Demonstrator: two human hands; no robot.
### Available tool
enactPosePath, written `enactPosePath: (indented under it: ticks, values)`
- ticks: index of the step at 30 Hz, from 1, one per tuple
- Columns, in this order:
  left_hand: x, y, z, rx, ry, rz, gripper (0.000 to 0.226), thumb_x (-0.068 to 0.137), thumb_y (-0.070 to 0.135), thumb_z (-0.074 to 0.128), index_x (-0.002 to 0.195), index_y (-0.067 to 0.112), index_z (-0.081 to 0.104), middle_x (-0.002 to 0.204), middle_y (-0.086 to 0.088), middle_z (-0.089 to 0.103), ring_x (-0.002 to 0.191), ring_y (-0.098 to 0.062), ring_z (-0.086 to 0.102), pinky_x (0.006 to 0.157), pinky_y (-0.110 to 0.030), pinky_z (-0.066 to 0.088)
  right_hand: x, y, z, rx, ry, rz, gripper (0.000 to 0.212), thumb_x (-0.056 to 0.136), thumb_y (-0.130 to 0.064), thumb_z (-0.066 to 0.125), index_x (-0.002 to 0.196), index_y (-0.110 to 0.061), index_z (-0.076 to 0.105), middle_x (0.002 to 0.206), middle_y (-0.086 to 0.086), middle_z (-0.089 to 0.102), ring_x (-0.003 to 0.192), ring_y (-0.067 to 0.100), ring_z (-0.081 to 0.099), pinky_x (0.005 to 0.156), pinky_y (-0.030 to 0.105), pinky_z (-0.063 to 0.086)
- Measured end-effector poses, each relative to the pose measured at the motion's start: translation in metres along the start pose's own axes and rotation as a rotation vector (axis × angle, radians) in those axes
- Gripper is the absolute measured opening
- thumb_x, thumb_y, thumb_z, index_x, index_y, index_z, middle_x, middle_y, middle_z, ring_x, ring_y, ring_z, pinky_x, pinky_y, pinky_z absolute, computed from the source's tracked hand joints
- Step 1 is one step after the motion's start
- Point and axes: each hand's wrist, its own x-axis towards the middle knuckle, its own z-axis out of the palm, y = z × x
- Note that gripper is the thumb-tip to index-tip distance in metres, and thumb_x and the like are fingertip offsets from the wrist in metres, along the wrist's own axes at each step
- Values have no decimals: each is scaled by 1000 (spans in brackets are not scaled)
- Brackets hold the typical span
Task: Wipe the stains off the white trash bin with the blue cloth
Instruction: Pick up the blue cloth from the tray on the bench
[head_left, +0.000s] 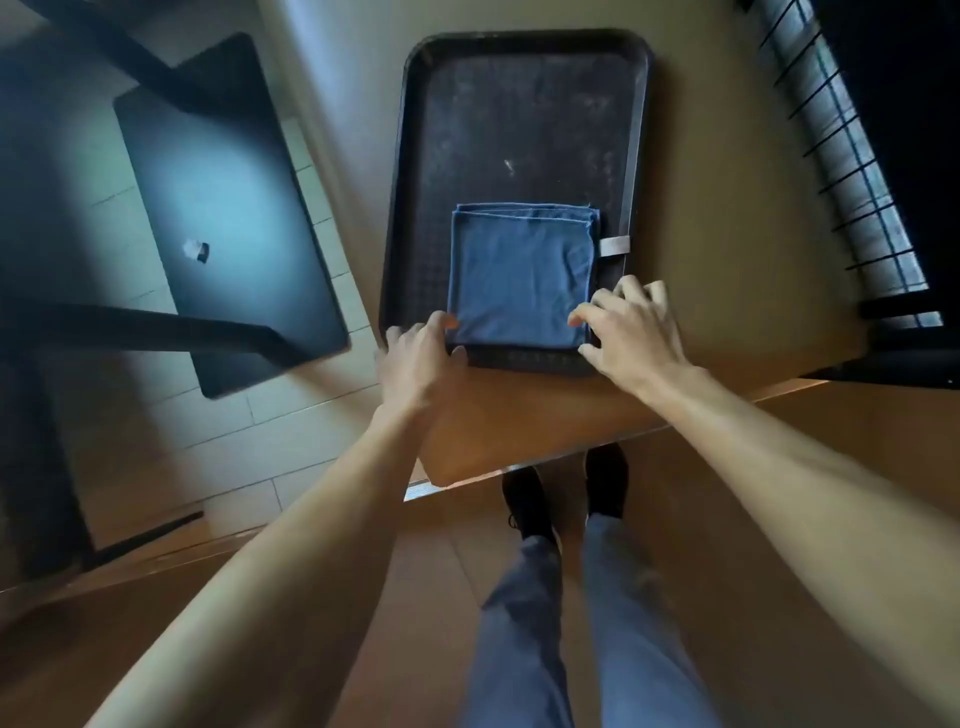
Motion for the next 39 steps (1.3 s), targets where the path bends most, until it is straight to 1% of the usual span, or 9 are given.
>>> enactPosePath:
  ticks: [5,13,20,23,26,30,33,36,39]
  values:
    - [10,6,13,67,50,-36,37,95,31,63,132,34,59,127,-4,64,124,-31,49,101,-45,39,3,4,11,-27,54,-9,26,85,-30,78,110,-23,77,105,-2,72,107,28,53,90,45,29]
    - [8,4,9,22,124,13,33,99,23,59,131,25,68,124,-7,66,118,-31,51,89,-42,44,-10,5,7,32,177,-23,18,96,-24,65,107,-16,78,102,2,74,102,31,57,85,46,35]
    - [-23,-3,-30,-101,198,97,25,105,30,51,125,23,64,125,-6,53,118,-30,48,82,-43,47,-30,-9,-31,214,277,0,13,95,-16,67,105,-11,74,104,6,70,98,34,60,76,45,50]
    - [-42,-9,-49,-174,265,165,23,105,28,53,124,21,65,126,-4,55,115,-28,50,82,-40,48,-40,-16,-55,308,322,2,10,95,-14,66,103,-11,73,104,5,68,95,30,60,75,38,51]
    - [-67,-16,-69,-268,343,245,20,105,25,52,121,18,64,122,-2,58,108,-24,50,86,-40,49,-55,-21,-86,401,326,-20,9,96,-13,65,103,-13,71,103,0,66,96,24,60,75,30,44]
    - [-111,-21,-94,-430,434,292,13,107,22,49,115,20,59,116,1,61,101,-7,45,86,-29,45,-86,-35,-126,540,283,-29,8,98,-14,62,103,-17,68,104,-5,63,97,16,60,78,27,48]
    - [-152,-20,-118,-587,484,281,10,108,27,46,112,24,55,105,3,63,94,-15,59,79,-32,49,-115,-55,-161,690,285,-30,8,101,-27,56,104,-32,62,99,-13,64,90,5,62,70,10,45]
    - [-195,-17,-147,-711,519,292,7,108,34,44,111,31,49,96,5,63,80,-6,60,66,-22,50,-145,-79,-197,806,330,-20,10,99,-43,48,102,-41,57,92,-16,67,85,2,63,66,10,47]
    - [-228,-15,-178,-796,624,327,15,107,41,43,110,30,52,88,17,60,80,1,61,59,-11,43,-167,-103,-230,939,386,-58,10,99,-44,47,104,-42,56,95,-16,64,84,4,62,68,10,47]
